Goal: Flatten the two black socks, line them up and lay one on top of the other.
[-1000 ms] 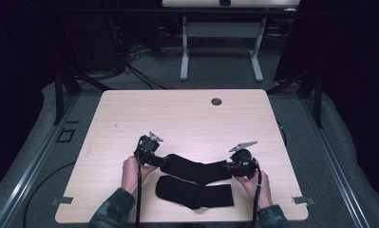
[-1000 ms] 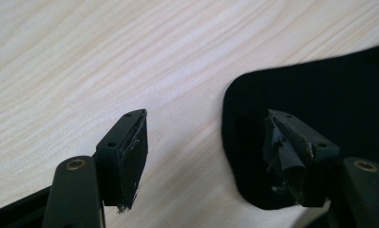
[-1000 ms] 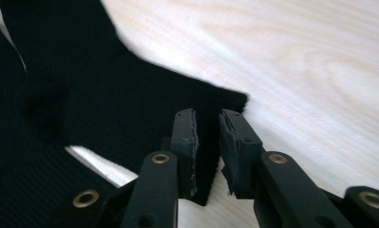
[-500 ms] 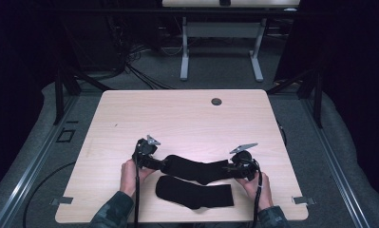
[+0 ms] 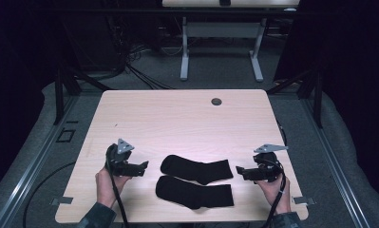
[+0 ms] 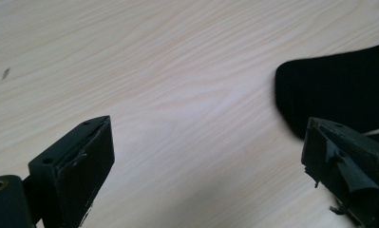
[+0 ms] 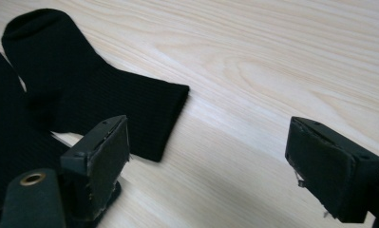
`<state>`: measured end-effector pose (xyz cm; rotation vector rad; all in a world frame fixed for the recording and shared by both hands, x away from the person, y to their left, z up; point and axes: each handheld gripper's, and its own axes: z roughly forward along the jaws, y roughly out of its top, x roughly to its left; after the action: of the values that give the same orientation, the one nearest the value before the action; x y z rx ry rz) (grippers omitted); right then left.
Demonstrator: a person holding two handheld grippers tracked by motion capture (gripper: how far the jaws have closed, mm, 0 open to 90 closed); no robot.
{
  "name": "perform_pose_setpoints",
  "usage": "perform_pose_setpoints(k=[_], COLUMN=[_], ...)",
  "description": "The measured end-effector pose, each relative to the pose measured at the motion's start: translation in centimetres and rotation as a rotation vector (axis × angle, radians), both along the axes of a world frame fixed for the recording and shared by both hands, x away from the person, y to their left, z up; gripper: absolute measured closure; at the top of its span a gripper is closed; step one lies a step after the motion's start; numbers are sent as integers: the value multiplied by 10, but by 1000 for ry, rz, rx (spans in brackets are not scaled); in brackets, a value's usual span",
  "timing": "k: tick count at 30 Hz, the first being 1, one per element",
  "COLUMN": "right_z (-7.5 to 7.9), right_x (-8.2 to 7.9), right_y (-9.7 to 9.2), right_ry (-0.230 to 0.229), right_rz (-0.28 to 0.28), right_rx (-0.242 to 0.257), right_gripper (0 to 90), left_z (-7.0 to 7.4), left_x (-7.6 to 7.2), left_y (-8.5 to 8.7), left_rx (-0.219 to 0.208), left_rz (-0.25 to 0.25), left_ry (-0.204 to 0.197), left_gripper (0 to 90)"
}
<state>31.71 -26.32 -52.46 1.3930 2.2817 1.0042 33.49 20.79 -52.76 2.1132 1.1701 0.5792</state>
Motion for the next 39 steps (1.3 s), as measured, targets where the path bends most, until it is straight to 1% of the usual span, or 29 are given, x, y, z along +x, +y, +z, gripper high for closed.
perform_pose_setpoints(k=[4,6,13,14,15,16,17,21,22,23,25,26,27,28,31,32,34,37,39], right_z=[1,0,-3,-5,-5,-7,-9,-18,-21,-24,-30,-33,-37,-41,-48,-51,-56,-59,-61], right_x=[-7,-10,-17,-17,-18,-19,-19,-22,-22,-22,-22,-22,-21,-21,-19,-18,-16,-15,-16], right_y=[-10,-15,-33,-36,-38,-41,-43,-54,-58,-62,-66,-68,-70,-71,-73,-73,-73,-72,-71], right_ry=[-6,-16,-15,-11,-7,-14,-9,-1,2,14,17,20,25,30,34,34,34,3,-16], right_rz=[-23,-33,-80,-92,-91,-103,-110,-144,-154,-157,-179,-181,-183,-187,-190,-186,-183,-185,-186], right_rx=[-20,-22,-34,-38,-46,-45,-49,-64,-65,-70,-68,-66,-74,-80,-87,-93,-103,-116,-106], right_gripper=[100,81,38,28,23,18,4,0,0,0,0,0,0,0,0,0,0,0,0], left_z=[-6,-9,-27,-30,-33,-36,-38,-48,-50,-52,-55,-57,-60,-61,-63,-64,-66,-66,-66], left_x=[-11,-16,-27,-28,-29,-30,-31,-35,-36,-36,-37,-38,-38,-38,-39,-39,-38,-38,-37], left_y=[19,26,50,52,54,56,58,68,71,72,75,76,78,79,82,83,85,86,86], left_rx=[5,2,-2,-3,2,5,6,5,8,10,8,8,9,-3,-16,-31,-55,-56,-61], left_rz=[33,52,110,118,122,132,136,170,172,180,189,195,196,198,206,207,209,209,207], left_ry=[9,8,42,46,49,51,56,64,58,58,58,54,55,52,33,24,31,32,38], left_gripper=[19,14,3,2,2,2,2,1,1,1,1,1,1,0,0,0,0,0,0])
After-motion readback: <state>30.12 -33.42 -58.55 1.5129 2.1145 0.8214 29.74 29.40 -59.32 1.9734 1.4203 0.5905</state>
